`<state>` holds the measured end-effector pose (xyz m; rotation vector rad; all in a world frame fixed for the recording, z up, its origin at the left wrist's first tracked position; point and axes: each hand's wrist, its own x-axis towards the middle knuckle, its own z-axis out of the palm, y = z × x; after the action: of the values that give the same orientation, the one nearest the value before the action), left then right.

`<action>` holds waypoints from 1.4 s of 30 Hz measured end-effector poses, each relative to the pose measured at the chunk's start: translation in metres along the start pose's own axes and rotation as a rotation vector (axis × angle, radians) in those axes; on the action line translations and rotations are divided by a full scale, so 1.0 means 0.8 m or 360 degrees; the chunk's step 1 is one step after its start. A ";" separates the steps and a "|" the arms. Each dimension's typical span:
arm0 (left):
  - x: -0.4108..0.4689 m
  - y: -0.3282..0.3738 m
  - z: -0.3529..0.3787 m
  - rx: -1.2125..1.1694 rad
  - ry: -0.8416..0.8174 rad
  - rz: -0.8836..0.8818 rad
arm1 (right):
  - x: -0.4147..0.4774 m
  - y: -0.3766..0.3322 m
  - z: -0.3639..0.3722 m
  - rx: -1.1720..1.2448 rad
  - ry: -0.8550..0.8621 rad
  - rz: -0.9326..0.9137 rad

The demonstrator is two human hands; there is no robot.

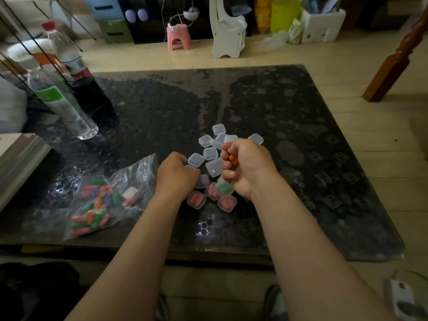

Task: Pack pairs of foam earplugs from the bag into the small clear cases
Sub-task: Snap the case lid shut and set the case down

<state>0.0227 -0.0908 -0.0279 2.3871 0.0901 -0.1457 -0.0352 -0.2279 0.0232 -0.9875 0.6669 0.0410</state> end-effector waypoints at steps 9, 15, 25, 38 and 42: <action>-0.020 0.016 -0.020 -0.0335 0.0067 0.0270 | -0.006 -0.001 0.006 -0.0110 0.0020 -0.0024; -0.040 0.014 -0.034 -0.0398 0.0001 0.0663 | -0.006 -0.002 0.013 -0.0318 -0.0090 -0.0102; -0.036 -0.001 -0.050 -0.0674 -0.0081 0.0694 | -0.008 0.011 0.028 -0.0628 -0.0206 0.0039; -0.025 -0.009 -0.055 -0.0612 0.0007 0.0622 | -0.006 0.017 0.034 -0.0679 -0.0178 -0.0039; -0.027 -0.009 -0.055 -0.0612 -0.0054 0.0674 | -0.006 0.016 0.031 -0.0701 -0.0248 -0.0061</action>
<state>0.0043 -0.0558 0.0021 1.9681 -0.3697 0.0312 -0.0309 -0.1996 0.0254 -1.4044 0.5038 0.2365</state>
